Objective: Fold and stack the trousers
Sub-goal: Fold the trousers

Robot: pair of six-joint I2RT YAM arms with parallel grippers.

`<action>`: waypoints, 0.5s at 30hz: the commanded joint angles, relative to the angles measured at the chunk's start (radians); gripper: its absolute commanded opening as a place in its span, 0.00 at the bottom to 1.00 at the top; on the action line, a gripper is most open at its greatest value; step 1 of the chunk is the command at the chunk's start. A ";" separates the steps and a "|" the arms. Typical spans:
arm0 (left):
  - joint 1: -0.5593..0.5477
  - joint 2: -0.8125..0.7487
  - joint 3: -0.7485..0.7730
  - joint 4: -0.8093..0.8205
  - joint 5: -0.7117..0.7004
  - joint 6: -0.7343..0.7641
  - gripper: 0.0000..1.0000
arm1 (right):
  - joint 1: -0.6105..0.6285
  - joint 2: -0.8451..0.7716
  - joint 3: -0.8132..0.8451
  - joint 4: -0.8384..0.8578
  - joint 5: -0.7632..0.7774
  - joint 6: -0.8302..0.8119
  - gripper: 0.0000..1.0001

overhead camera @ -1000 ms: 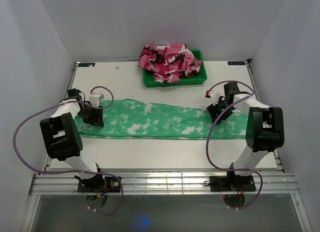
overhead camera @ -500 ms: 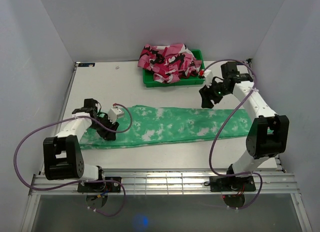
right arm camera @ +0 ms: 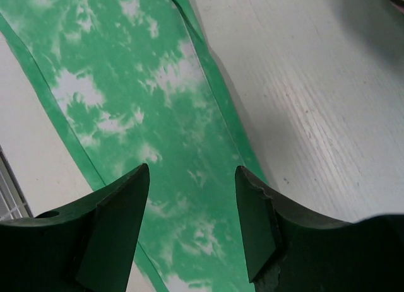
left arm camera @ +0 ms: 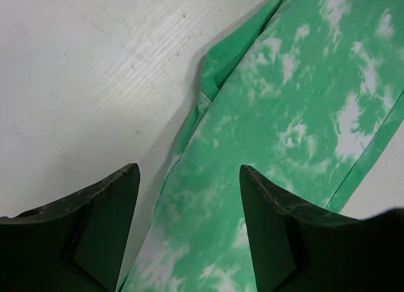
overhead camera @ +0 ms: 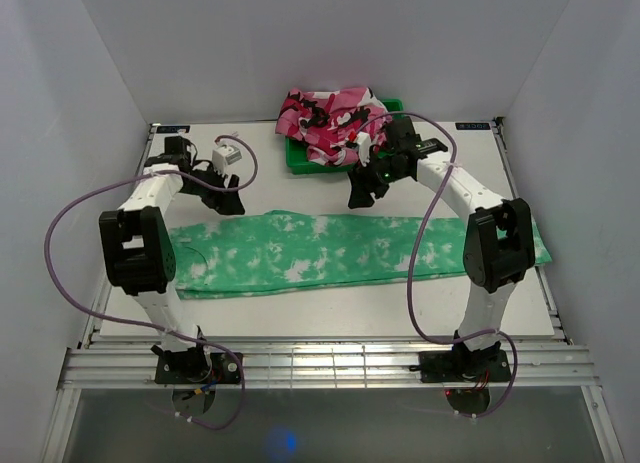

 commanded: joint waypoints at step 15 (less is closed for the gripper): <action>-0.011 -0.062 -0.213 0.036 0.057 0.224 0.00 | 0.019 0.084 0.114 0.106 -0.084 0.121 0.63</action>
